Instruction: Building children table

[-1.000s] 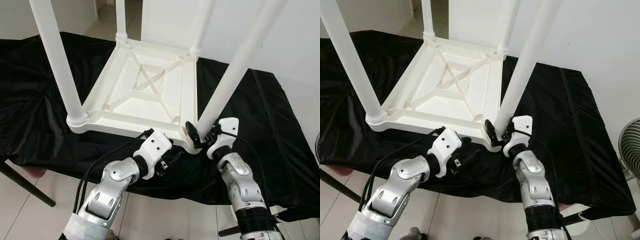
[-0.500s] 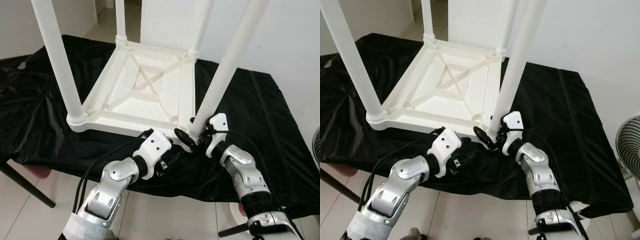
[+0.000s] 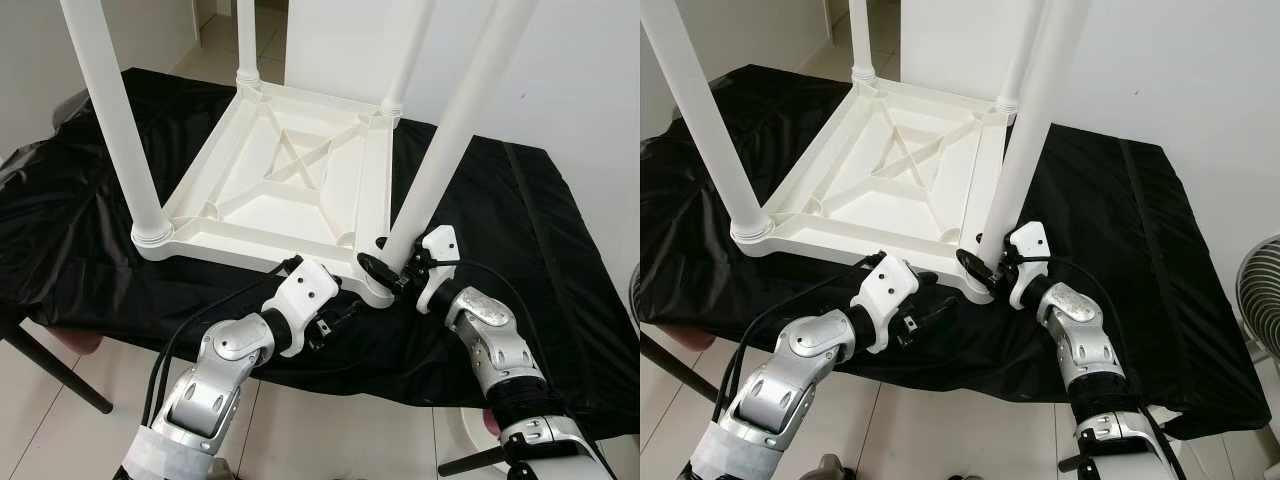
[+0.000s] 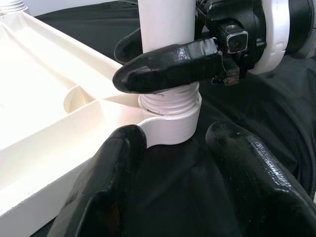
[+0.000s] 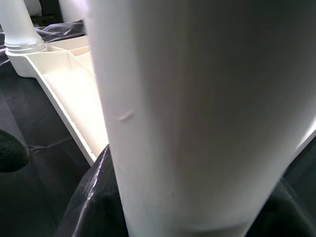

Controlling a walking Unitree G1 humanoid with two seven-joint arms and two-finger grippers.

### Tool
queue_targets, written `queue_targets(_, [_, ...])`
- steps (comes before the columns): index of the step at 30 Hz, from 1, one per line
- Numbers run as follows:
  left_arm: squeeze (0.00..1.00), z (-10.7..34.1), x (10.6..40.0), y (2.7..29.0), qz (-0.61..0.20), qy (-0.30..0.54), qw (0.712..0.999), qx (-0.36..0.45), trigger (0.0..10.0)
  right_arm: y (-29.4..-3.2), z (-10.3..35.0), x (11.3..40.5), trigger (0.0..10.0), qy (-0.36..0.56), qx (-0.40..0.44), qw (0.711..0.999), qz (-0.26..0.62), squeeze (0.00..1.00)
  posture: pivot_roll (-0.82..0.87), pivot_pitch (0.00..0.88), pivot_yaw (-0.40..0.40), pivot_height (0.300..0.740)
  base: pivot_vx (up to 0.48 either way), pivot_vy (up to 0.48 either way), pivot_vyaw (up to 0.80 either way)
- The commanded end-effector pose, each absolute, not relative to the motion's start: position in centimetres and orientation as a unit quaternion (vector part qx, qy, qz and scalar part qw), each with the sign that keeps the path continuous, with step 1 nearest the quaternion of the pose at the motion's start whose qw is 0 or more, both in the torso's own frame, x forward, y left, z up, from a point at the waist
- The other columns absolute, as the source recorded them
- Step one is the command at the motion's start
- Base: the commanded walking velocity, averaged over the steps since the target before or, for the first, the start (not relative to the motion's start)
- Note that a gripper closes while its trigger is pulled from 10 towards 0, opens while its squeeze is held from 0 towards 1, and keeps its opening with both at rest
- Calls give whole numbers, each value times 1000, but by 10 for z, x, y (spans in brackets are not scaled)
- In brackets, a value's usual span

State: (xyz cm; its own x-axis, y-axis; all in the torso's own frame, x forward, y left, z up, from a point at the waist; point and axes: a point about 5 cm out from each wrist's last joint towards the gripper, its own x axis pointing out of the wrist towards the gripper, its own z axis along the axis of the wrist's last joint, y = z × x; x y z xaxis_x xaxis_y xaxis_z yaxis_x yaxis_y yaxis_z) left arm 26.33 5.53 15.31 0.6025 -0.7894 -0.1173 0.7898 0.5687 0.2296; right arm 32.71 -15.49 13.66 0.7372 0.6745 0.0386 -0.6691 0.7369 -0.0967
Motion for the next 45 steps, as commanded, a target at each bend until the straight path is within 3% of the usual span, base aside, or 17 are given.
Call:
queue_targets(1, [0,155,264,54,-430,-3,893,132,10000,-161,128,325,0,-21,-34,935,353,0,151,69,-75,740,0,0,0])
queue_targets(2, [0,155,264,54,-431,-3,893,132,10000,-161,126,326,10000,-15,-35,940,338,0,150,69,-75,740,0,0,0])
queue_targets(6, [0,155,264,53,-433,-3,892,132,10000,-162,121,327,10000,-3,-55,954,296,0,144,69,-75,740,0,0,0])
queue_targets(15, [0,154,264,52,-435,-2,891,130,10000,-140,124,323,10000,-10,11,992,127,0,136,73,-79,740,0,0,0])
queue_targets(20, [0,154,264,52,-435,-1,891,130,10000,-140,125,321,10000,-10,21,996,82,0,136,74,-81,740,0,0,0])
queue_targets(24, [0,153,263,51,-436,-1,891,128,10000,-139,119,309,10000,9,32,997,-71,0,135,74,-83,740,0,0,0])
queue_targets(27, [0,152,263,50,-438,0,890,127,10000,-122,120,304,10000,10,47,998,-50,0,133,75,-85,740,0,0,0])
queue_targets(37, [0,152,263,50,-436,0,891,127,10000,-119,124,302,10000,10,35,998,-42,0,134,75,-90,740,0,0,0])
queue_targets(38, [0,152,263,49,-436,0,891,126,10000,-120,127,303,10000,1,40,998,-39,1000,134,73,-93,740,0,0,0])
queue_targets(45, [0,152,263,49,-435,-1,892,126,10000,-128,132,304,10000,-13,49,999,0,1000,135,67,-97,740,0,0,0])
